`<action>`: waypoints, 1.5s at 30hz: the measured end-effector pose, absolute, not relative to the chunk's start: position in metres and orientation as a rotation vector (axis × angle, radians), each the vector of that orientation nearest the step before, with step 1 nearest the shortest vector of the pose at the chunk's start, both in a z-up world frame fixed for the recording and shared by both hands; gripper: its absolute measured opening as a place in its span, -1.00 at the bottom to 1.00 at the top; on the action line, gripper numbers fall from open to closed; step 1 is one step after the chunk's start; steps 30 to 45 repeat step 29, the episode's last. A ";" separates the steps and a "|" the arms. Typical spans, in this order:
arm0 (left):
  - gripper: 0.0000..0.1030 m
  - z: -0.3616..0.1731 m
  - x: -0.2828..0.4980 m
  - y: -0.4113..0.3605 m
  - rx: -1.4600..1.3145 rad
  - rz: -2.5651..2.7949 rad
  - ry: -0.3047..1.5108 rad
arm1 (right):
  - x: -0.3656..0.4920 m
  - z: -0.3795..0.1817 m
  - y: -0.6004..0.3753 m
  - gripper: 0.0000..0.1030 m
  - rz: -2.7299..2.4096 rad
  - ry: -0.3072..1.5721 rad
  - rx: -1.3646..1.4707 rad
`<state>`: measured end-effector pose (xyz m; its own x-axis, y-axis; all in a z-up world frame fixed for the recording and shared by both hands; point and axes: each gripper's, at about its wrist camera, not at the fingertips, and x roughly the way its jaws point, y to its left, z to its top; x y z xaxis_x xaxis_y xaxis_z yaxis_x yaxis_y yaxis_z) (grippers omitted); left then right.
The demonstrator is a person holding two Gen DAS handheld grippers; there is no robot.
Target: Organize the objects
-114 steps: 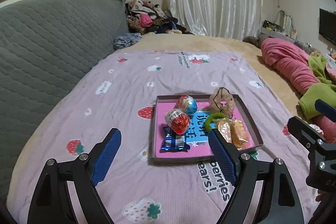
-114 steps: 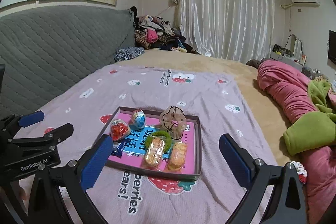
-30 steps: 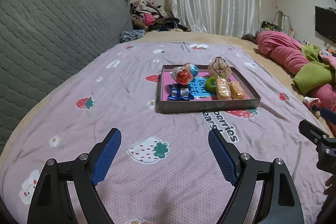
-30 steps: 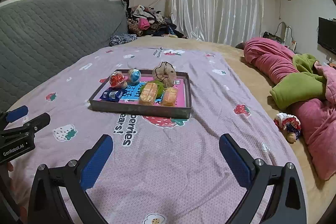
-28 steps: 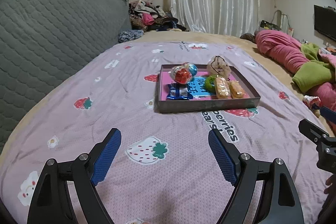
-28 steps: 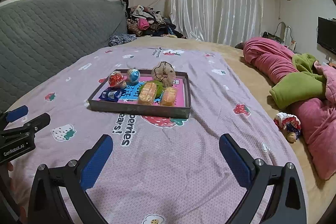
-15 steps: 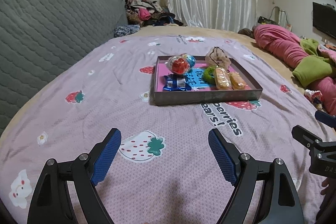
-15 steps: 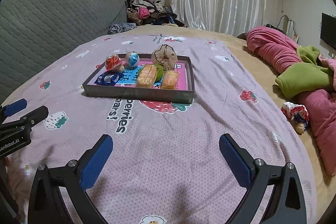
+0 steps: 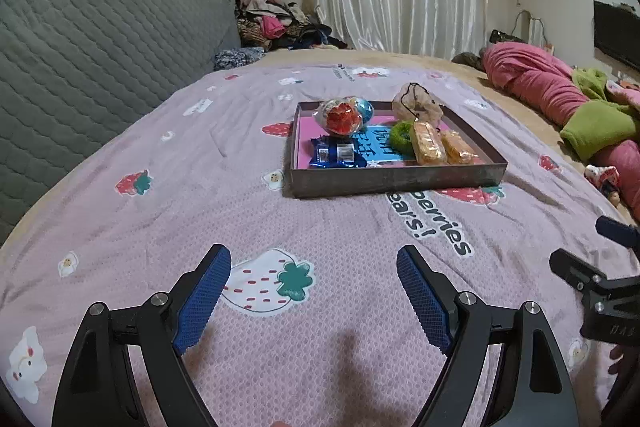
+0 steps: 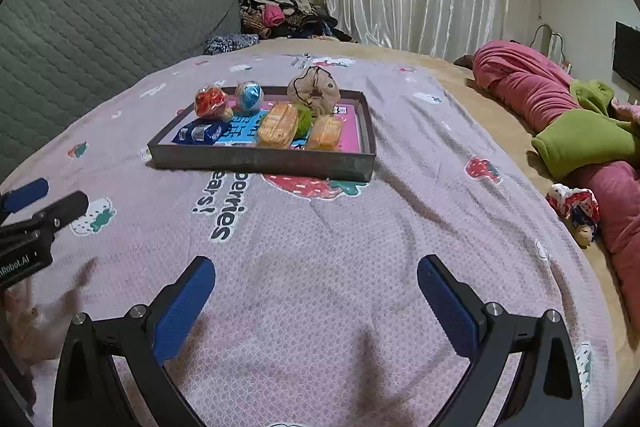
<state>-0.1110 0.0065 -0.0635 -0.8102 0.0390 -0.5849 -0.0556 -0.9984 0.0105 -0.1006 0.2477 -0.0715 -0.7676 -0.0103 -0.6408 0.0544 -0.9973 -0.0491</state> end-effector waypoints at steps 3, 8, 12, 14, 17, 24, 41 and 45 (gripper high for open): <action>0.67 -0.064 -0.113 0.006 -0.953 2.936 0.037 | -0.101 -0.074 0.247 0.98 -2.916 0.100 1.061; 0.67 -0.069 -0.116 0.007 -0.960 2.935 0.029 | -0.101 -0.076 0.248 0.98 -2.914 0.097 1.063; 0.67 -0.071 -0.116 0.008 -0.955 2.932 0.028 | -0.101 -0.077 0.250 0.98 -2.912 0.097 1.071; 0.67 -0.072 -0.117 0.009 -0.958 2.928 0.028 | -0.102 -0.078 0.250 0.98 -2.904 0.089 1.078; 0.67 -0.072 -0.115 0.011 -0.944 2.939 0.042 | -0.102 -0.080 0.249 0.98 -2.904 0.103 1.082; 0.67 -0.073 -0.117 0.008 -0.943 2.963 0.052 | -0.103 -0.083 0.248 0.98 -2.894 0.109 1.092; 0.67 -0.074 -0.116 0.009 -0.937 2.949 0.058 | -0.103 -0.085 0.247 0.98 -2.893 0.129 1.103; 0.67 -0.074 -0.116 0.009 -0.937 2.949 0.058 | -0.103 -0.085 0.247 0.98 -2.893 0.129 1.103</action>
